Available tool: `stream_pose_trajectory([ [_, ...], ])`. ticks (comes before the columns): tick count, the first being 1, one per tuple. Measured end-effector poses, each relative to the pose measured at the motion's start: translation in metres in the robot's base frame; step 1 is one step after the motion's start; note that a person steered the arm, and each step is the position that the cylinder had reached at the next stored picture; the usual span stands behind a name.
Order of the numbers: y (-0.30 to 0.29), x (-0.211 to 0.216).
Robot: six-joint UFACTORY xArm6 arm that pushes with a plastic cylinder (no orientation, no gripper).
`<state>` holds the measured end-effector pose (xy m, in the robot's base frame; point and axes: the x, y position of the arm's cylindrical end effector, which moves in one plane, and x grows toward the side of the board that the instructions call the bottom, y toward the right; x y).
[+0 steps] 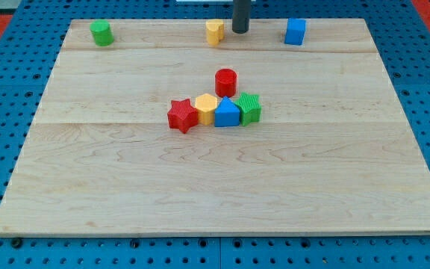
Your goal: Point your arm to the green star
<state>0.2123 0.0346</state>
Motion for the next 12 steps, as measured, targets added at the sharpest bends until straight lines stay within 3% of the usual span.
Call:
stream_pose_trajectory([
  [1,-0.021,0.005],
  [3,0.065,0.014],
  [12,0.002,0.020],
])
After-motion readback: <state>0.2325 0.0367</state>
